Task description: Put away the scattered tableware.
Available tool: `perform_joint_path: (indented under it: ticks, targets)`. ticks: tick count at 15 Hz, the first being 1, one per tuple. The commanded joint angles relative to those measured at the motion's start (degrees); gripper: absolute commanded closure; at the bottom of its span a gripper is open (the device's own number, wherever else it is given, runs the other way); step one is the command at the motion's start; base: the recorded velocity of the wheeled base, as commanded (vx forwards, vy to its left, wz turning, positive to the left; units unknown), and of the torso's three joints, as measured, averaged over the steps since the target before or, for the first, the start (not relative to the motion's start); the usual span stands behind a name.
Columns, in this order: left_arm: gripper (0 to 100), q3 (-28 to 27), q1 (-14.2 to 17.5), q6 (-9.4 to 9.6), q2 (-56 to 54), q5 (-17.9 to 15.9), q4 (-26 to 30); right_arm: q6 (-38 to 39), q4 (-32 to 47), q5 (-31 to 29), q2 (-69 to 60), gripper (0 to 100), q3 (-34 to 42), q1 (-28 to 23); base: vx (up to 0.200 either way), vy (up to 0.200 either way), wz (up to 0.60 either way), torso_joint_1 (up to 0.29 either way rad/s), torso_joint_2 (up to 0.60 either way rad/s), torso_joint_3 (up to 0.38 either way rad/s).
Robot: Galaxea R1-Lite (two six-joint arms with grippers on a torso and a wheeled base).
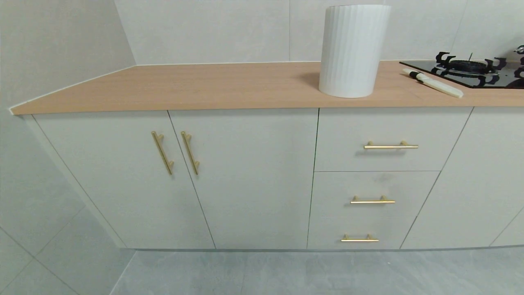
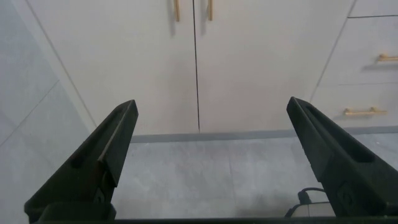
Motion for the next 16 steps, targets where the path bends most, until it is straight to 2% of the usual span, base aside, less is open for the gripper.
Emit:
perform_joint_path:
  ticks: [1,14,16]
  targets:
    - [0,0.00,0.01,0.00,0.00,0.00,-0.01,0.01,-0.02,-0.03,0.11,0,0.00,0.01,0.200,0.000,0.00,0.002,0.01,0.002]
    - [0,0.00,0.01,-0.09,0.00,0.00,-0.01,0.01,-0.02,-0.30,0.11,0,0.00,0.01,0.200,0.000,0.00,0.003,0.00,0.003]
    - [0,0.00,0.01,-0.09,0.00,0.00,-0.01,-0.16,-0.02,-0.30,0.11,0,0.00,0.01,0.000,0.000,0.00,0.000,0.00,0.000]
